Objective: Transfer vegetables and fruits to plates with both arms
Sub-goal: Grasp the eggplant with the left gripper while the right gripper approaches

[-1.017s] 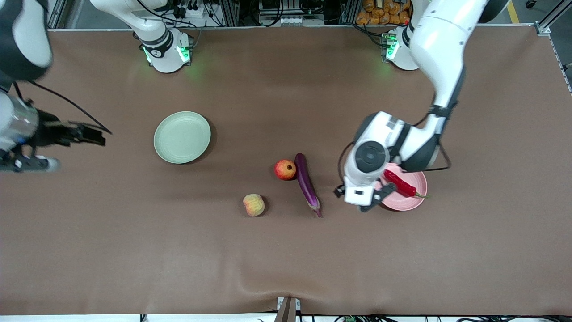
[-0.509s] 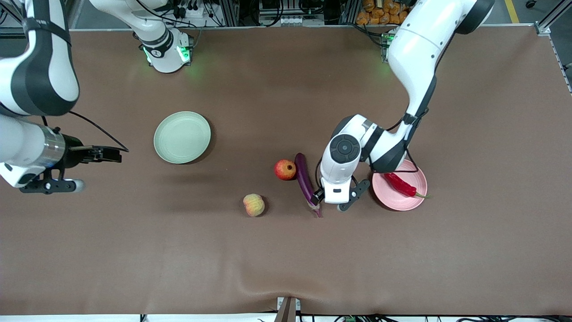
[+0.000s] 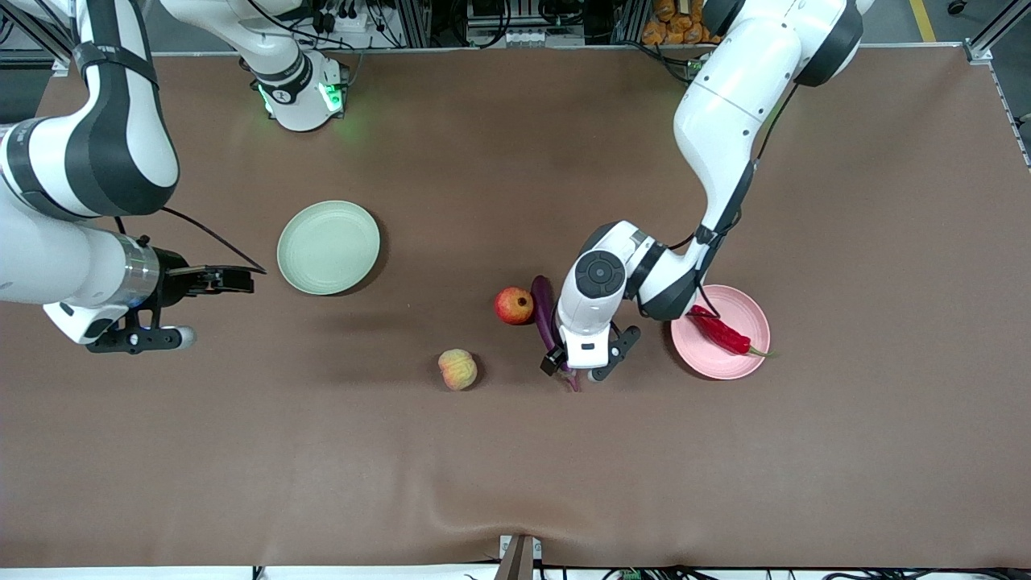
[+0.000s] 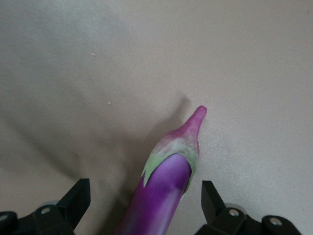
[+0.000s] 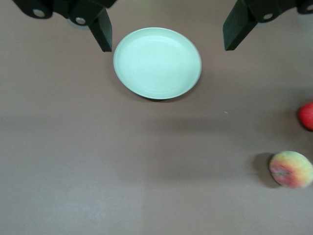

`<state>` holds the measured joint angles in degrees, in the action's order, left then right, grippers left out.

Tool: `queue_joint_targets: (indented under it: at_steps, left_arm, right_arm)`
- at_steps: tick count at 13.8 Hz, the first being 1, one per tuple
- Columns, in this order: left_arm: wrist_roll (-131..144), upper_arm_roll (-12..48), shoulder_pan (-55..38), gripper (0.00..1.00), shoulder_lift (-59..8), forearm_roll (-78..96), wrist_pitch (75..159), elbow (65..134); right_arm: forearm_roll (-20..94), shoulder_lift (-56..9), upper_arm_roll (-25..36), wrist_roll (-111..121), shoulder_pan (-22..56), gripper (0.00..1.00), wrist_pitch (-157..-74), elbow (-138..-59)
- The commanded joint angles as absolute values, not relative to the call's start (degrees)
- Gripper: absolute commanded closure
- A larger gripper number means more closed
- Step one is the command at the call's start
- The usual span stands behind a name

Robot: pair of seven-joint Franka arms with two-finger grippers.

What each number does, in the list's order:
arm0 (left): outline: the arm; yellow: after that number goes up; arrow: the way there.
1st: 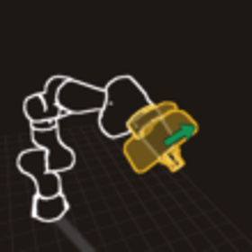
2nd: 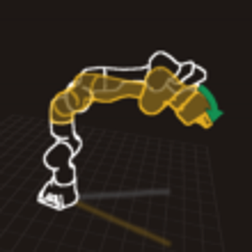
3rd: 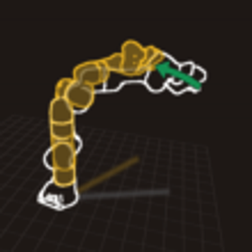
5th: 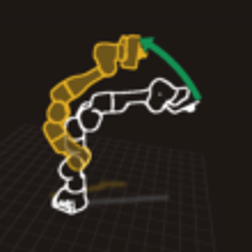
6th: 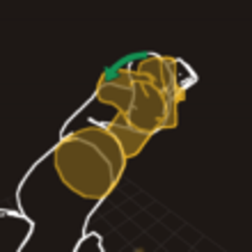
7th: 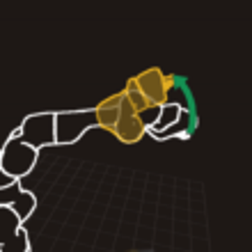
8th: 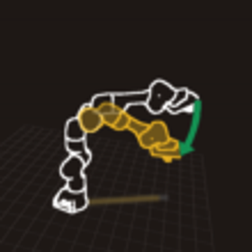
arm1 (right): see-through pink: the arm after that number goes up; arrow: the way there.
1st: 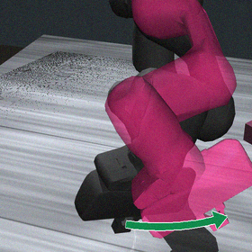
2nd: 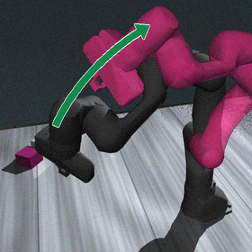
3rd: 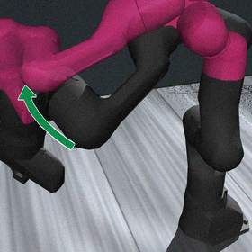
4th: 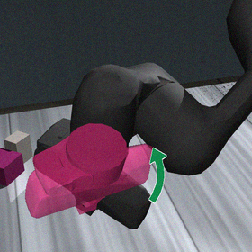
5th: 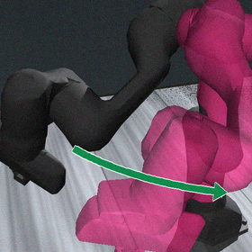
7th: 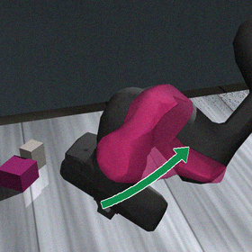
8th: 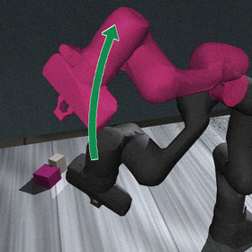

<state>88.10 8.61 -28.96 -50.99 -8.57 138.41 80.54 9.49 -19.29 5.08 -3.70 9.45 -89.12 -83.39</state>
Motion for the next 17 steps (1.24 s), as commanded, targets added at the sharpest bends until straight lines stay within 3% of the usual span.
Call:
queue_joint_targets:
  at_steps: [1, 2, 3, 4, 12, 17]
  left_arm:
    - [89.03, 7.82, -30.67, 0.00, -53.17, -8.44, 139.75, 78.49]
    - [88.95, 7.56, -30.76, 0.00, -53.26, -8.61, 139.75, 78.49]
    - [89.29, 7.30, -30.67, 0.71, -52.74, -8.27, 139.31, 78.66]
    - [90.08, 7.21, -30.67, 1.00, -52.47, -8.44, 138.61, 78.66]
    - [82.62, 7.03, -24.36, 1.00, -43.26, -9.14, 122.72, 78.84]
    - [79.37, 7.03, -14.09, 1.00, -39.99, -8.79, 108.57, 79.62]
  right_arm:
    - [12.30, -20.30, 5.27, -8.77, 10.80, 0.00, -89.38, -82.35]
    - [12.30, -20.39, 5.27, -11.05, 11.68, 0.00, -89.99, -82.44]
    - [12.39, -20.65, 5.27, -14.47, 13.26, 0.00, -90.87, -82.53]
    - [12.39, -21.18, 5.27, -18.16, 14.92, 0.00, -92.36, -82.70]
    - [15.73, -28.29, 5.27, -44.90, 27.76, 0.00, -107.64, -82.88]
    - [15.64, -34.35, 5.27, -50.52, 31.90, 0.00, -118.89, -82.79]
